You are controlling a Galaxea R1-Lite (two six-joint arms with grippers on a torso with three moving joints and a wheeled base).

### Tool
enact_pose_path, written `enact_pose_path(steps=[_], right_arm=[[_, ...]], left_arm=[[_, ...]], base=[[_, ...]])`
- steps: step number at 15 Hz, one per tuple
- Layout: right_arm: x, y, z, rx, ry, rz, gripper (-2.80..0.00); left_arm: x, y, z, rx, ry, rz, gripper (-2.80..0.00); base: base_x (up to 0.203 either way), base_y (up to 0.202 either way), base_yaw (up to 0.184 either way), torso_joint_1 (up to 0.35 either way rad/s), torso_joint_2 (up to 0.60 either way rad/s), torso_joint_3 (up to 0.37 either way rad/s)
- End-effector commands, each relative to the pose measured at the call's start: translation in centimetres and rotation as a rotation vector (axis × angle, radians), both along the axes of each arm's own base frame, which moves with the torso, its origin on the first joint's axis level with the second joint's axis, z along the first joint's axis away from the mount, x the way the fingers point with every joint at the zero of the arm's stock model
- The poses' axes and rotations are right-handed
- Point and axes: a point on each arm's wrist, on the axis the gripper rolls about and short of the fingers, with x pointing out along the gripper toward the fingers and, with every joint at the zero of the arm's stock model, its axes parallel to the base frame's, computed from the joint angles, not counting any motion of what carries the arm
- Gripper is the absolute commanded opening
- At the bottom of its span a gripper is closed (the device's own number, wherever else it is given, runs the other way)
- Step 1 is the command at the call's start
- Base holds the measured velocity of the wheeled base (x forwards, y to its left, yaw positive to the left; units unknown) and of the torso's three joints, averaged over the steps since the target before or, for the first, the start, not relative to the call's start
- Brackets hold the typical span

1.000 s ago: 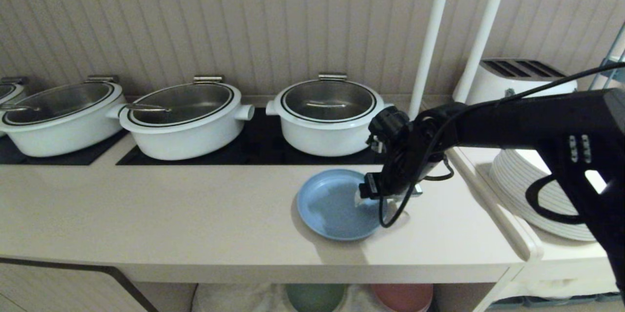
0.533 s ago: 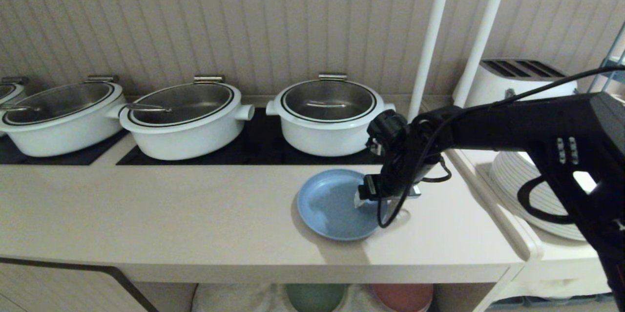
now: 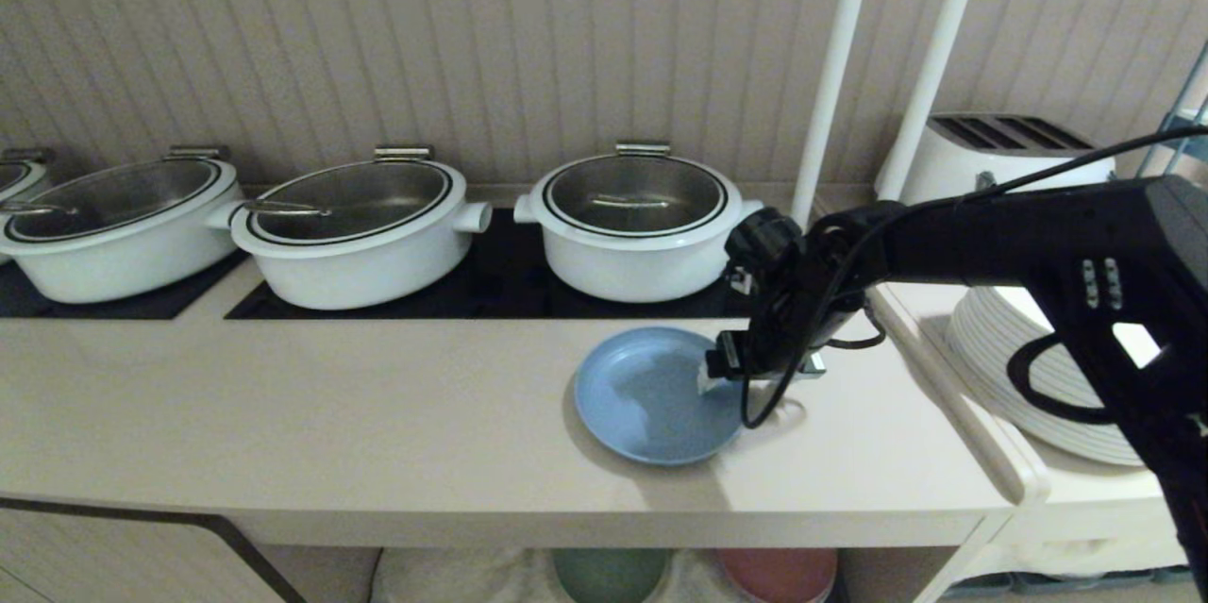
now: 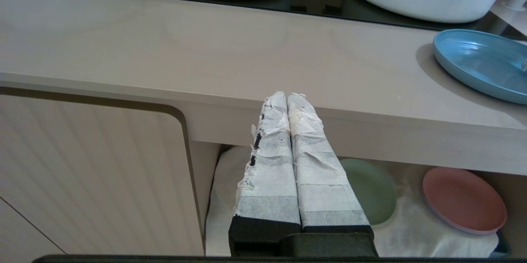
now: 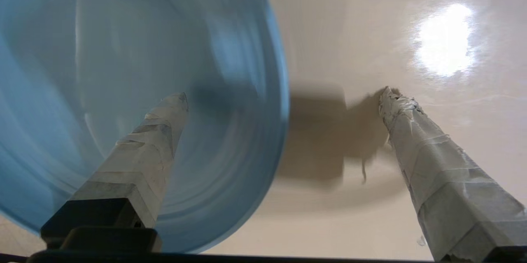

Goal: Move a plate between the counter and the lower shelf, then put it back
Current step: Pick up the plate

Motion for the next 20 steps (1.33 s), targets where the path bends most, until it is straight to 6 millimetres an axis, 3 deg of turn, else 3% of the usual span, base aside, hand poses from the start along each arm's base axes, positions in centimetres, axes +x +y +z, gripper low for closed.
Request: enact_pose_path(steps=[1, 13, 14, 20], right_arm=[[0.00, -0.05, -0.11, -0.001, 0.006, -0.002, 0.00], [-0.31, 0.47, -0.28, -0.003, 0.013, 0.016, 0.00], [-0.35, 0.54, -0.28, 0.002, 0.016, 0.020, -2.80], [-0.39, 0.63, -0.28, 0.013, 0.021, 0.027, -2.80]], left_arm=[[-0.01, 0.00, 0.02, -0.002, -0.001, 0.001, -2.80], [0.00, 0.00, -0.02, -0.001, 0.000, 0.001, -2.80], [-0.01, 0.00, 0.01, -0.001, -0.001, 0.001, -2.80], [-0.01, 0.00, 0.01, -0.001, -0.001, 0.001, -2.80]], base=[[0.000, 0.000, 0.000, 0.000, 0.00, 0.000], [0.000, 0.000, 0.000, 0.000, 0.00, 0.000], [0.000, 0.000, 0.000, 0.000, 0.00, 0.000], [0.000, 0.000, 0.000, 0.000, 0.00, 0.000]])
